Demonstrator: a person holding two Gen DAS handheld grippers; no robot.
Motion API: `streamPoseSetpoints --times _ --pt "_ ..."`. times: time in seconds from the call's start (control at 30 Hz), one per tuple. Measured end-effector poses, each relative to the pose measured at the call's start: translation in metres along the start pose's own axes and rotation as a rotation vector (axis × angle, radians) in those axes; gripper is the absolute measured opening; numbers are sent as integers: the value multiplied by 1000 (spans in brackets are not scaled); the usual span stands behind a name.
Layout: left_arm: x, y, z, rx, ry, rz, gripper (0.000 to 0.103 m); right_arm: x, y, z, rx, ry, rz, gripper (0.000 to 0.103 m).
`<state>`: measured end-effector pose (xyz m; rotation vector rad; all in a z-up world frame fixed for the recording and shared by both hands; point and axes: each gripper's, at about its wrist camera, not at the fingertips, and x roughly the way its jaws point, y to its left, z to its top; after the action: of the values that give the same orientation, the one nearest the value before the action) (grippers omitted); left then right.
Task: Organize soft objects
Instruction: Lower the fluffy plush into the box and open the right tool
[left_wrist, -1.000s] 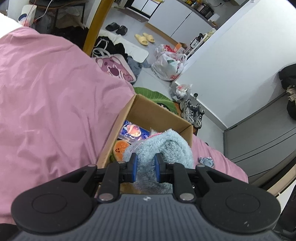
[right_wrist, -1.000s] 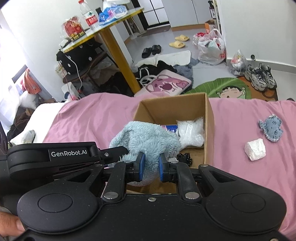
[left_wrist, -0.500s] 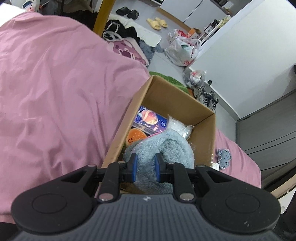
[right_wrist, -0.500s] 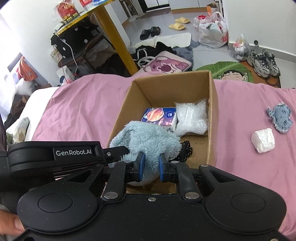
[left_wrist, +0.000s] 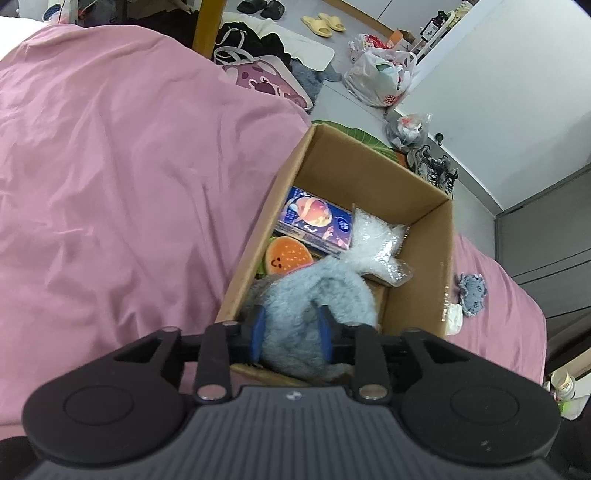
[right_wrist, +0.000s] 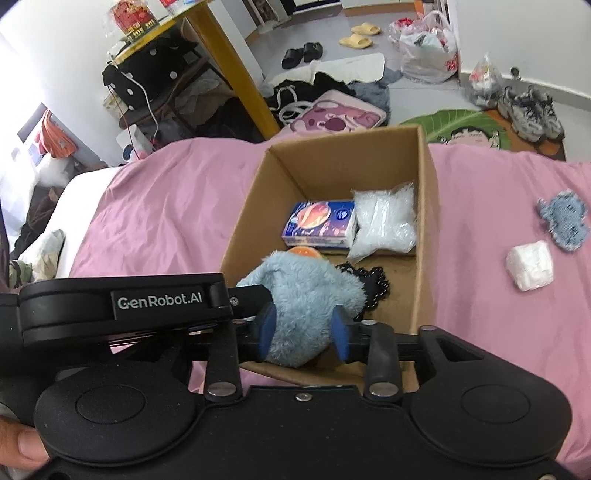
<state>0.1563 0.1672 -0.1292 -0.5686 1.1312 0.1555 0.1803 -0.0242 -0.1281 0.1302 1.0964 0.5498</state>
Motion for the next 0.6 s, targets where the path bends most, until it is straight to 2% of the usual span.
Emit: streamPoseSetpoints --times 0.07,0.17,0.27,0.33,0.47,0.6 --pt "-6 -3 -1 11 -14 16 49 -6 0 0 -9 -17 5 46" --pt "-16 -4 -3 0 -47 17 53 -18 -2 0 -15 -41 16 49" --pt "-27 -5 -5 -11 -72 31 65 -27 -2 -1 -19 -61 27 50" --pt "-34 -5 -5 -16 -89 34 67 -32 -4 -1 -25 -72 31 52" --pt "-47 -10 -9 -8 -118 32 76 -44 -10 -3 -33 -104 24 63" --pt "-57 -18 -14 16 -138 48 79 -56 -21 -8 -16 -129 19 76"
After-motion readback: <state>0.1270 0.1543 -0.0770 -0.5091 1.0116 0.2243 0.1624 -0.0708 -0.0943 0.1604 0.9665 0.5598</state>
